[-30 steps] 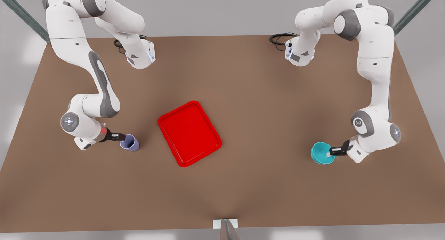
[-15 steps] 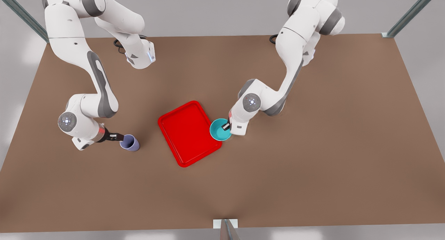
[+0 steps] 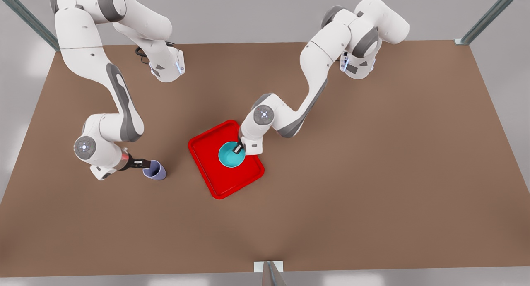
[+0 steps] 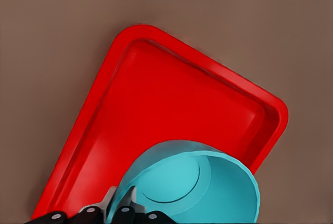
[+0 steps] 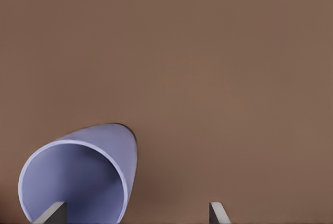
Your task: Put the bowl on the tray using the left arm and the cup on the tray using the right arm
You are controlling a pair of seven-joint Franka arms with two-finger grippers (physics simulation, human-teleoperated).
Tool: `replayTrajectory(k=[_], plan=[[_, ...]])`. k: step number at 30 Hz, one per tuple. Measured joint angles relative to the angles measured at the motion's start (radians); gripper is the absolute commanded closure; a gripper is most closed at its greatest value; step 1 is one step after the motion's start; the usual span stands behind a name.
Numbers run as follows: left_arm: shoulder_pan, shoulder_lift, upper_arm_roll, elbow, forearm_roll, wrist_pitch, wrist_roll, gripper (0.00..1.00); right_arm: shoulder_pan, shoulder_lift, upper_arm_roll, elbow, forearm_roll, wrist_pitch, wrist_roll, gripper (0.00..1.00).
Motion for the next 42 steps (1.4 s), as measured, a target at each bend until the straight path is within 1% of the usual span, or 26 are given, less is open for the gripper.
replayTrajectory(k=[3, 11, 12, 13, 20, 21, 22, 23, 24, 25, 26, 27, 28, 29, 30, 31, 32, 33, 34, 36, 42], plan=[[0.018, 0.021, 0.008, 0.0, 0.022, 0.024, 0.0, 0.79, 0.0, 0.014, -0.001, 0.001, 0.0, 0.004, 0.002, 0.0], [0.0, 0.059, 0.008, 0.0, 0.04, 0.072, -0.002, 0.79, 0.0, 0.039, -0.001, 0.001, 0.0, 0.005, 0.002, 0.0], [0.0, 0.062, 0.008, -0.001, 0.041, 0.074, -0.002, 0.07, 0.0, 0.04, -0.001, 0.0, 0.0, 0.005, 0.002, 0.0], [0.0, 0.068, 0.008, -0.001, 0.047, 0.081, -0.002, 0.0, 0.0, 0.044, -0.001, -0.001, 0.0, 0.005, 0.002, 0.0], [0.0, 0.059, 0.012, 0.0, 0.085, 0.075, -0.01, 0.0, 0.006, 0.06, -0.001, 0.004, 0.0, 0.007, 0.024, 0.0], [0.002, 0.04, 0.035, 0.0, 0.086, 0.055, -0.007, 0.0, 0.006, 0.06, -0.001, 0.005, 0.0, 0.006, 0.025, 0.0], [0.0, 0.026, 0.102, 0.0, 0.091, 0.027, 0.001, 0.0, 0.006, 0.065, -0.001, 0.006, 0.0, 0.007, 0.025, 0.0], [0.024, -0.005, 0.194, 0.0, 0.099, -0.065, 0.005, 0.0, 0.005, 0.073, -0.001, 0.01, 0.0, 0.006, 0.025, 0.0], [0.086, -0.105, 0.286, 0.0, 0.104, -0.354, 0.024, 0.0, 0.005, 0.078, -0.001, 0.014, 0.0, 0.006, 0.024, 0.0], [0.259, -0.178, 0.318, 0.053, 0.087, -0.519, 0.12, 0.0, 0.003, 0.082, -0.001, 0.014, 0.0, 0.007, 0.025, 0.0], [0.401, -0.188, 0.32, 0.118, 0.06, -0.635, 0.26, 0.0, 0.002, 0.088, -0.001, 0.013, 0.0, 0.018, 0.025, 0.0], [0.492, -0.188, 0.321, 0.134, 0.03, -0.662, 0.389, 0.0, 0.003, 0.092, -0.001, 0.013, 0.0, 0.024, 0.025, 0.0], [0.553, -0.188, 0.331, 0.135, 0.007, -0.678, 0.583, 0.0, 0.003, 0.092, -0.001, 0.013, 0.0, 0.025, 0.025, 0.07], [0.564, -0.19, 0.414, 0.135, -0.009, -0.757, 0.871, 0.0, 0.003, 0.092, -0.001, 0.013, 0.0, 0.025, 0.025, 0.21], [0.557, -0.252, 0.471, 0.137, -0.012, -0.893, 1.204, 0.0, 0.005, 0.093, -0.001, 0.013, 0.0, 0.025, 0.023, 0.42], [0.6, -0.38, 0.415, 0.099, 0.005, -0.945, 1.538, 0.0, 0.005, 0.093, -0.001, 0.013, 0.0, 0.024, 0.022, 0.53], [0.601, -0.497, 0.317, 0.031, 0.051, -0.96, 1.673, 0.0, 0.005, 0.093, -0.001, 0.013, 0.0, 0.024, 0.022, 0.62], [0.599, -0.649, 0.267, -0.13, 0.099, -0.902, 1.673, 0.0, 0.005, 0.096, -0.001, 0.013, 0.0, 0.024, 0.022, 0.78], [0.61, -0.718, 0.261, -0.251, 0.136, -0.805, 1.665, 0.0, 0.005, 0.096, -0.001, 0.013, 0.0, 0.024, 0.023, 0.79], [0.595, -0.675, 0.262, -0.253, 0.183, -0.796, 1.661, 0.0, 0.005, 0.096, -0.001, 0.013, 0.0, 0.022, 0.023, 0.79], [0.596, -0.674, 0.262, -0.253, 0.233, -0.802, 1.659, 0.0, 0.006, 0.098, -0.001, 0.021, 0.0, 0.013, 0.025, 0.79]])
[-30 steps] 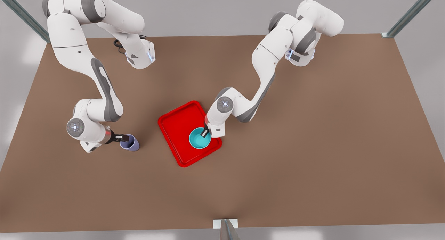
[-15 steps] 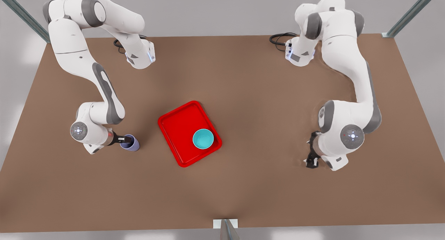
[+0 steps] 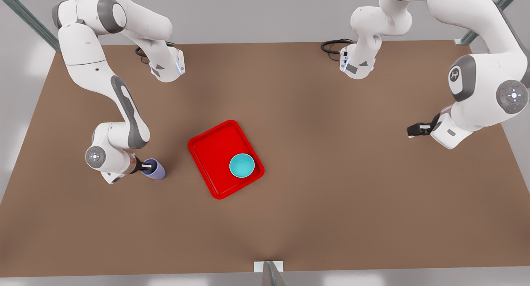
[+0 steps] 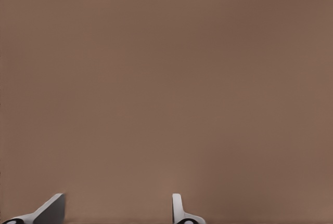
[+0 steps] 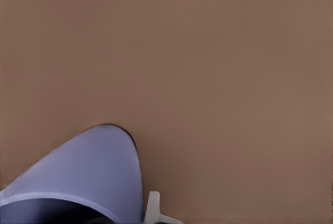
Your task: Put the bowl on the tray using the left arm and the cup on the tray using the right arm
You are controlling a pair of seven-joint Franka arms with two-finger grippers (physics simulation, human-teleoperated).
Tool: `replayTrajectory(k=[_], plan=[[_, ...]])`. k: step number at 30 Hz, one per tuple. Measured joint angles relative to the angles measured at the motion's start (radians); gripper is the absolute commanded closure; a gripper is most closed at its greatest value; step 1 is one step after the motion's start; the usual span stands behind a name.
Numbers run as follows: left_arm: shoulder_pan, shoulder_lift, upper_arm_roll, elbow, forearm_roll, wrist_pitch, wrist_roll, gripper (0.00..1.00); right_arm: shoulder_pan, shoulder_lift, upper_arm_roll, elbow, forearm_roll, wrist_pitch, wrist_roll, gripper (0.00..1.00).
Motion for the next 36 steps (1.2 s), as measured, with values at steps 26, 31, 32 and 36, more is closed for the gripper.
replayTrajectory(k=[26, 31, 32, 36], plan=[[-0.001, 0.024, 0.0, -0.003, 0.011, -0.006, -0.014, 0.0, 0.156, 0.059, 0.271, 0.137, 0.004, -0.1, 0.518, 0.79], [0.0, 0.029, 0.0, -0.005, 0.01, -0.006, -0.014, 0.0, 0.161, 0.075, 0.271, 0.137, 0.006, -0.093, 0.52, 0.79], [-0.001, 0.029, 0.0, -0.005, 0.01, -0.006, -0.014, 0.0, 0.162, 0.08, 0.27, 0.137, 0.006, -0.093, 0.523, 0.79], [0.0, 0.029, 0.0, -0.005, 0.01, -0.006, -0.014, 0.0, 0.184, 0.108, 0.264, 0.164, -0.015, -0.097, 0.563, 0.44]])
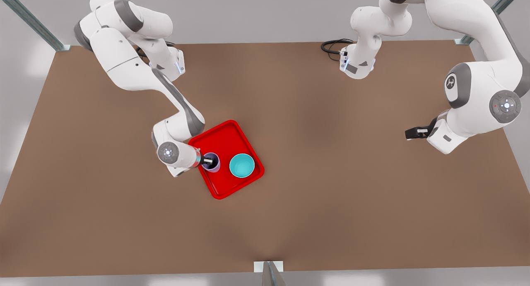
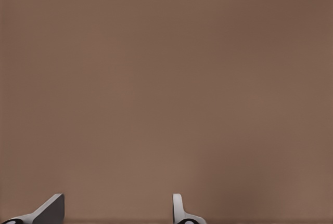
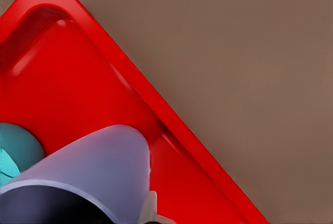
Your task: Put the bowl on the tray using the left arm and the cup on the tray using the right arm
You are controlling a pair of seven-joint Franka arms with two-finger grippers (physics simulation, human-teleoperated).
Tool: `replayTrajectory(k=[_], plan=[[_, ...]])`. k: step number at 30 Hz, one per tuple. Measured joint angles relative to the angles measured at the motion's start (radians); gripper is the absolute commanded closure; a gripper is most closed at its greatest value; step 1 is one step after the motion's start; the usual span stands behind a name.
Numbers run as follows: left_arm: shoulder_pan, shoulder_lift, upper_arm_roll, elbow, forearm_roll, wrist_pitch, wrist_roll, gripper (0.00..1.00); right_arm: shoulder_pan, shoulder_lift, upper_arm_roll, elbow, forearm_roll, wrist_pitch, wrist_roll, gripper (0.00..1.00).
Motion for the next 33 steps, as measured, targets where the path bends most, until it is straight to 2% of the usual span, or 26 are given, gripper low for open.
replayTrajectory(k=[1, 2, 4, 5, 7, 9, 13, 17, 19, 21, 23, 24, 26, 27, 28, 29, 30, 33], plan=[[0.0, 0.0, 0.0, 0.0, 0.0, 0.0, 0.0, 0.0, 0.0, 0.004, 0.0, 0.006, -0.01, -0.002, 0.004, 0.29], [0.0, 0.001, 0.0, -0.001, 0.0, 0.0, 0.0, 0.0, 0.0, 0.006, 0.0, 0.01, -0.012, -0.002, 0.005, 0.23], [0.0, 0.002, 0.0, -0.002, 0.0, 0.0, 0.0, 0.0, 0.002, 0.011, 0.0, 0.015, -0.013, -0.003, 0.003, 0.17], [0.0, 0.002, 0.001, -0.002, 0.0, 0.0, 0.0, 0.0, 0.004, 0.012, 0.0, 0.015, -0.014, -0.003, 0.002, 0.06], [0.0, 0.002, 0.002, -0.003, 0.0, 0.0, 0.0, 0.0, 0.003, 0.012, 0.0, 0.016, -0.013, -0.003, 0.002, 0.05], [0.0, 0.003, 0.002, -0.003, 0.0, 0.0, 0.0, 0.0, 0.004, 0.012, 0.0, 0.02, -0.013, -0.003, 0.0, 0.0], [0.0, 0.006, 0.002, -0.003, 0.0, 0.0, 0.0, 0.0, 0.005, 0.012, 0.001, 0.043, -0.01, -0.016, 0.004, 0.0], [0.0, 0.006, 0.002, -0.003, 0.0, -0.006, -0.005, 0.0, 0.003, 0.002, 0.008, 0.127, -0.001, -0.157, 0.023, 0.0], [0.0, 0.005, 0.002, -0.003, 0.0, -0.008, -0.005, 0.0, 0.001, -0.004, 0.036, 0.268, 0.0, -0.364, 0.02, 0.0], [0.0, 0.005, 0.002, -0.003, 0.0, -0.008, -0.005, 0.0, -0.023, -0.005, 0.05, 0.514, 0.013, -0.611, 0.016, 0.0], [0.0, 0.005, 0.002, -0.003, 0.0, -0.008, -0.005, 0.0, -0.154, -0.016, 0.049, 0.573, 0.012, -0.659, -0.055, 0.0], [0.0, 0.006, 0.002, -0.003, 0.0, -0.008, -0.005, 0.0, -0.178, -0.068, 0.004, 0.57, 0.008, -0.657, -0.128, 0.0], [0.0, 0.005, 0.002, -0.003, 0.0, -0.009, -0.005, 0.0, -0.183, -0.218, -0.203, 0.519, 0.026, -0.654, -0.381, 0.0], [-0.001, 0.006, 0.002, -0.003, 0.0, -0.013, -0.006, 0.0, -0.189, -0.315, -0.259, 0.444, 0.038, -0.642, -0.473, 0.0], [0.0, 0.006, 0.0, -0.002, -0.001, -0.014, -0.005, 0.0, -0.19, -0.402, -0.292, 0.388, 0.048, -0.652, -0.499, 0.0], [-0.002, 0.005, 0.001, -0.003, -0.001, -0.014, -0.005, 0.0, -0.228, -0.42, -0.291, 0.379, 0.065, -0.695, -0.57, 0.0], [-0.001, 0.005, 0.001, -0.002, -0.001, -0.014, -0.005, 0.0, -0.261, -0.493, -0.293, 0.297, 0.064, -0.672, -0.61, 0.0], [-0.002, 0.006, 0.001, -0.002, -0.001, -0.014, -0.005, 0.0, -0.23, -0.5, -0.29, 0.291, 0.067, -0.668, -0.612, 0.0]])
